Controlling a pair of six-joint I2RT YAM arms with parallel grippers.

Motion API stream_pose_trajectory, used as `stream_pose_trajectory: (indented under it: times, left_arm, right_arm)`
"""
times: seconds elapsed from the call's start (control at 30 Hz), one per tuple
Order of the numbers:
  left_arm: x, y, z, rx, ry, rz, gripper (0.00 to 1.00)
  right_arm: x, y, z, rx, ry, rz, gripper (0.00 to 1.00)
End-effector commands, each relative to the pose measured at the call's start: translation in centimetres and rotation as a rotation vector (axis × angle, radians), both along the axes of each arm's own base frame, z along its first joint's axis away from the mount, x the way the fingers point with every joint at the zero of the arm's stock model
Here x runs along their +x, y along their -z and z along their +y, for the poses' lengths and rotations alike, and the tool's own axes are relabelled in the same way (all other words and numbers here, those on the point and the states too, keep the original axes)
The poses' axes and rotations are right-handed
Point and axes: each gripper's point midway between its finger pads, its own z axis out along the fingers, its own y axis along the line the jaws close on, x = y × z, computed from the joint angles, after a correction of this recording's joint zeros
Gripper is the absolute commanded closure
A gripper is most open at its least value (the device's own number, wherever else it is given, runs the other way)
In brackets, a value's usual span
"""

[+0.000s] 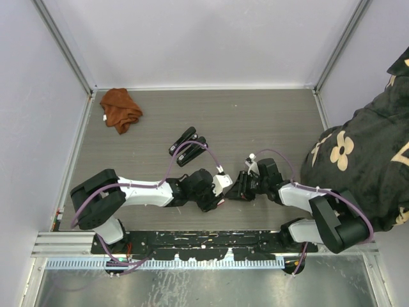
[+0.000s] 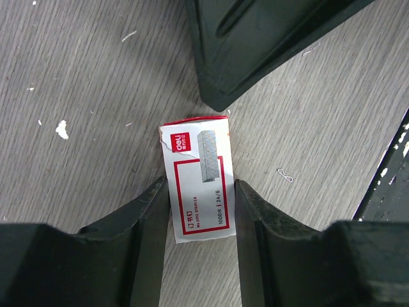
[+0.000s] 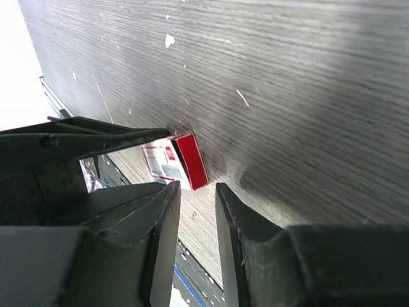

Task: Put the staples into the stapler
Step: Move the staple box to the center of the board, then open the staple box at the center of the board.

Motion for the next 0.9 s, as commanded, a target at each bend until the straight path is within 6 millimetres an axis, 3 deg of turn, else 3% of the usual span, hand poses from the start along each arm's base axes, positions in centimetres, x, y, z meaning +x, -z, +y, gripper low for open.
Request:
stream_pose_trajectory:
  times: [0.0, 0.43, 0.87]
  left_arm:
    - [-0.9, -0.3, -0.4, -0.025, 0.029, 0.008, 0.65]
    - [-1.0, -0.3, -0.4, -0.021, 0.034, -0.002, 0.66]
    - [-1.1, -0.3, -0.4, -0.015, 0.037, -0.012, 0.66]
  right_arm:
    - [2.1, -2.3, 1.8, 0.064, -0.042, -0.108, 0.67]
    - [1.8, -1.9, 3.5, 0.070, -0.099, -0.097, 0.77]
    - [1.6, -1.4, 3.0, 0.023, -0.073, -0.099, 0.75]
